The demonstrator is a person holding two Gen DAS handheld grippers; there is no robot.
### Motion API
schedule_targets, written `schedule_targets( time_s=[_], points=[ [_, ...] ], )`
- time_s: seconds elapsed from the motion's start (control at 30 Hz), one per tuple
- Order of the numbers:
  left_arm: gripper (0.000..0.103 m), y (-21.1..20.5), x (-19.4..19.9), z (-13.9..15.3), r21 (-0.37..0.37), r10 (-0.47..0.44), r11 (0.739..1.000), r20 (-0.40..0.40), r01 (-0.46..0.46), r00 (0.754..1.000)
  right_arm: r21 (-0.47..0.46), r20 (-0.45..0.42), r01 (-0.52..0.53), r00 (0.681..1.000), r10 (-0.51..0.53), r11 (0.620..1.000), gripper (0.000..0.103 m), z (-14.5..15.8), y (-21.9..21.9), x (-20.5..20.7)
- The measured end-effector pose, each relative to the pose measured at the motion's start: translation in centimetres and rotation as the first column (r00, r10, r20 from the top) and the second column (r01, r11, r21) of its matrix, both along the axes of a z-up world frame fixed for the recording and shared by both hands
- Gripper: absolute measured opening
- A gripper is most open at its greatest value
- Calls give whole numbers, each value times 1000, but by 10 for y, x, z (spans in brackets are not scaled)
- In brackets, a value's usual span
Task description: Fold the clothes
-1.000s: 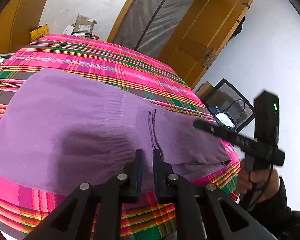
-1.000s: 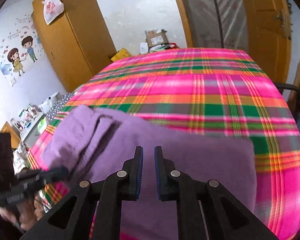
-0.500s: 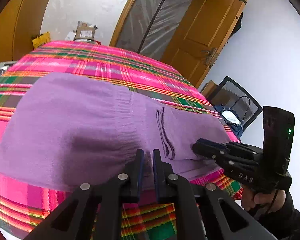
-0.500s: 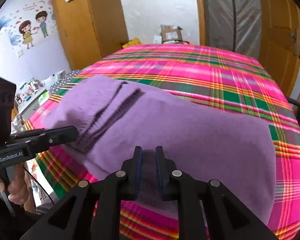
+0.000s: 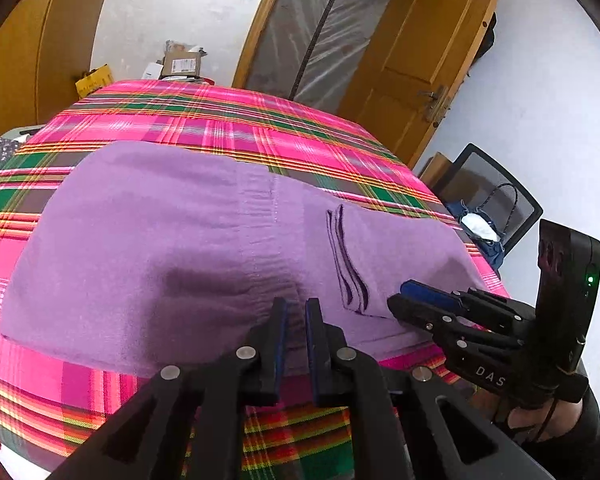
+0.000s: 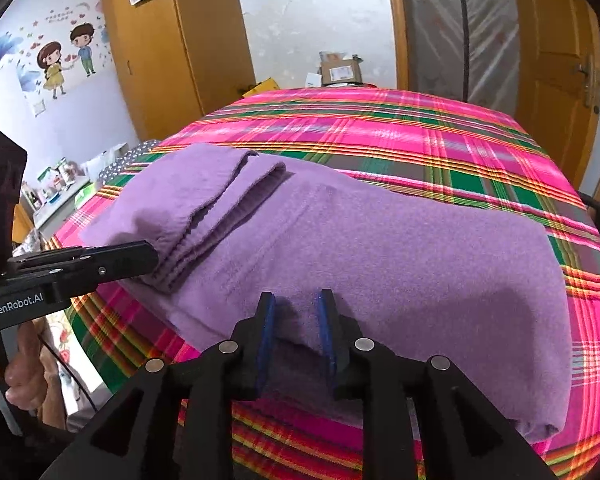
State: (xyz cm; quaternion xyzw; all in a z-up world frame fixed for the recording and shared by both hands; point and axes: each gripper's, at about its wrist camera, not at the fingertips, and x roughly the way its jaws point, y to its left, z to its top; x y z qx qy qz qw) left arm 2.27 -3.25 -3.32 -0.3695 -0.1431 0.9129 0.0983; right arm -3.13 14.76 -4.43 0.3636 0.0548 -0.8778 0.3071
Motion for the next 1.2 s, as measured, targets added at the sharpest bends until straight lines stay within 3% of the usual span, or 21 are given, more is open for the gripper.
schedule_targets(
  time_s=[0.13,0.27,0.5,0.63,0.73,0.93,1.07,1.2],
  points=[
    [9,6,2,1,-40,1,999,-9,-1,1000,6,-9,-26,1000,26,1000,43,0,-6,5],
    [9,9,4,1,-66,1,998,-13,-1,1000,27,-22,-18,1000,18,999,45,0,-9,10],
    [9,11,4,3,-85,16,996,-4,-16,1000,-29,-66,136,988,-137,990,39,16,31,16],
    [9,17,5,16,-71,3,997,-24,-4,1000,-57,-42,229,972,-231,972,19,13,63,10],
    [9,31,4,27,-50,-54,997,-67,51,996,-67,-1,266,964,-267,962,11,2,82,4],
    [9,64,-15,19,-54,-184,982,-53,181,982,-128,-13,291,956,-295,948,11,9,99,6],
    [9,68,-30,-6,-48,-190,980,38,191,981,-141,-18,329,942,-334,934,11,16,109,-11],
    [9,65,-28,-13,-31,-202,979,28,203,979,-115,31,357,934,-355,927,10,12,118,-33]
  ],
)
